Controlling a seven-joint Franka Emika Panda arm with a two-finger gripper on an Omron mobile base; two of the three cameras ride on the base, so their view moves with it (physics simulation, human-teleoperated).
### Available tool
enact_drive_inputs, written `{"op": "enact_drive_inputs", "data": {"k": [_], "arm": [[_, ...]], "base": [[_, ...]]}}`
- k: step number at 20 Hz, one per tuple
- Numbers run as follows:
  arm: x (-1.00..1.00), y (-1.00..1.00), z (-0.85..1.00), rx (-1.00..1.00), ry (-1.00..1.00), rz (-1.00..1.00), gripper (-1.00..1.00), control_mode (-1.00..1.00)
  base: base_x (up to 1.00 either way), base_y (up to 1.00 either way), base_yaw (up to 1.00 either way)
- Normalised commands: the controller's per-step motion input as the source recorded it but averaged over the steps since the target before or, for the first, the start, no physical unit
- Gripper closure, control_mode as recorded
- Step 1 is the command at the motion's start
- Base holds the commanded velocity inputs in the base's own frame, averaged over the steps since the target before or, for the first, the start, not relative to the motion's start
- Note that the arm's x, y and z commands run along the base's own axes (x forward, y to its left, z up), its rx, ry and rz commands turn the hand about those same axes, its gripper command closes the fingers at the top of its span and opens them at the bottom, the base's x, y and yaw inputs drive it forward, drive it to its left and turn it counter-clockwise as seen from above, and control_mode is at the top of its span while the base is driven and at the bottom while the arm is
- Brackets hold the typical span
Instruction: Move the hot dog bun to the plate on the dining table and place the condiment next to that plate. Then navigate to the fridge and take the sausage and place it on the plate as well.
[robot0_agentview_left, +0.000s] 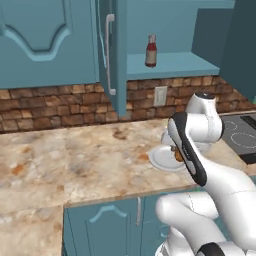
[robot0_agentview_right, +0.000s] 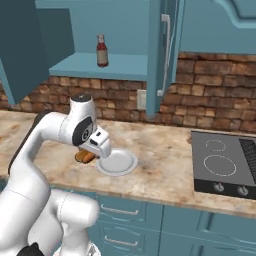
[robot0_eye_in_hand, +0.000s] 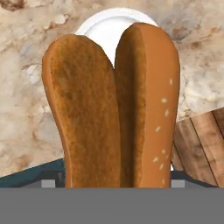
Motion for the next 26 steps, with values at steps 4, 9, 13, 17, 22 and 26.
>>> {"op": "enact_drive_inputs", "data": {"k": [4,9,13,17,22,26], "arm": [[0.00,0.00,0.00,0.00,0.00,0.00,1.00,1.00],[0.00,0.00,0.00,0.00,0.00,0.00,1.00,1.00],[0.00,0.00,0.00,0.00,0.00,0.00,1.00,1.00],[0.00,0.00,0.00,0.00,0.00,0.00,1.00,1.00],[0.00,0.00,0.00,0.00,0.00,0.00,1.00,1.00],[0.00,0.00,0.00,0.00,0.00,0.00,1.00,1.00]], "base": [[-1.00,-0.80,0.00],[-0.49,-0.44,-0.47],[0.00,-0.01,-1.00],[0.00,-0.12,-0.98],[0.00,-0.25,-0.94],[0.00,-0.27,-0.91]]}}
